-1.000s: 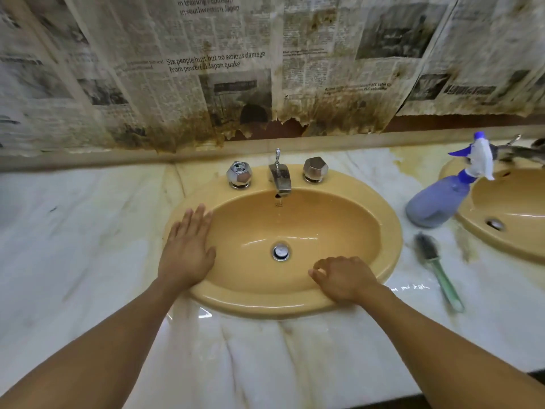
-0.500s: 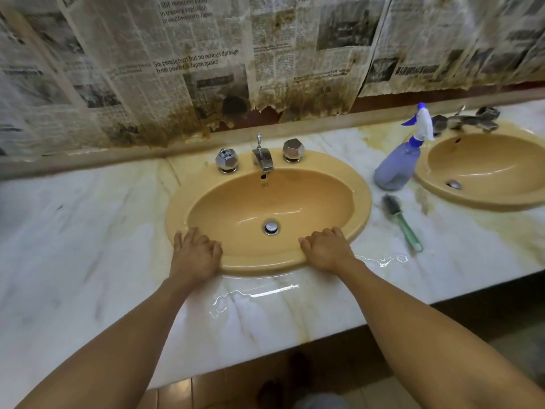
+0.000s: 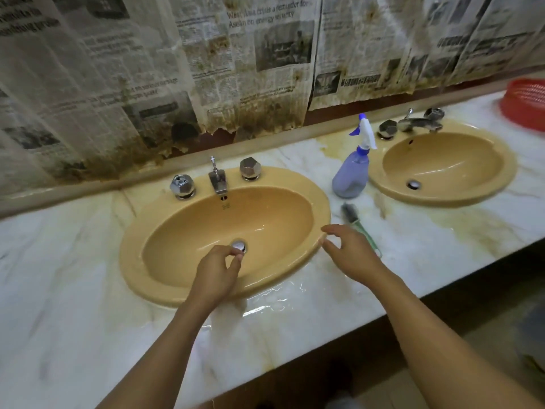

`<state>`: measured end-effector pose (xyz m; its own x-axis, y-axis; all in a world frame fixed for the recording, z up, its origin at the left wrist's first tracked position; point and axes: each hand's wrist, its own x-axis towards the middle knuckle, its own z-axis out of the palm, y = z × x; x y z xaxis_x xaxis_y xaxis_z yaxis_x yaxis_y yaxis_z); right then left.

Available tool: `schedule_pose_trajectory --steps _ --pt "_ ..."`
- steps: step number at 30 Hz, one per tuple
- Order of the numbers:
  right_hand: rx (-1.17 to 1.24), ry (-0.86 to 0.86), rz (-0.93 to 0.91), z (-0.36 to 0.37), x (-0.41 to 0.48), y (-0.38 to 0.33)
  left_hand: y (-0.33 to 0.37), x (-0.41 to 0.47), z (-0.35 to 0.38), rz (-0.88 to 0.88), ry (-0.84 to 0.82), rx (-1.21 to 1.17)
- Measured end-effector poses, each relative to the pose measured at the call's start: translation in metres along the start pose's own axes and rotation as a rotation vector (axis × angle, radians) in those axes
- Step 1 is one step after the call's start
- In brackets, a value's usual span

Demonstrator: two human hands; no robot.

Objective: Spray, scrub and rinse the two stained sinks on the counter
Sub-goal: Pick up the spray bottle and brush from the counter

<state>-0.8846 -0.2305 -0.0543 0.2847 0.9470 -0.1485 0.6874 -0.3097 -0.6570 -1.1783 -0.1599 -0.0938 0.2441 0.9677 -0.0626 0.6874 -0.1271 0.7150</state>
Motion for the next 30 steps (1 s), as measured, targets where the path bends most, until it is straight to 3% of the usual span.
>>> schedule_pose_trajectory --steps 6,10,14,21,30 --pt "-0.028 0.098 0.187 -0.065 0.038 0.065 0.104 0.059 0.06 0.001 -0.006 -0.142" --pt "-0.221 -0.003 0.246 -0.083 0.066 0.088 0.168 0.108 0.102 -0.02 0.004 -0.267" --pt "-0.456 -0.13 0.186 -0.08 0.083 0.095 0.211 0.162 0.14 -0.018 -0.004 -0.289" --pt "-0.553 -0.162 0.11 -0.057 0.089 0.106 0.234 0.221 0.196 0.02 -0.194 -0.297" --pt "-0.462 -0.126 0.13 -0.052 0.085 0.11 0.232 0.225 0.205 0.09 -0.191 -0.381"
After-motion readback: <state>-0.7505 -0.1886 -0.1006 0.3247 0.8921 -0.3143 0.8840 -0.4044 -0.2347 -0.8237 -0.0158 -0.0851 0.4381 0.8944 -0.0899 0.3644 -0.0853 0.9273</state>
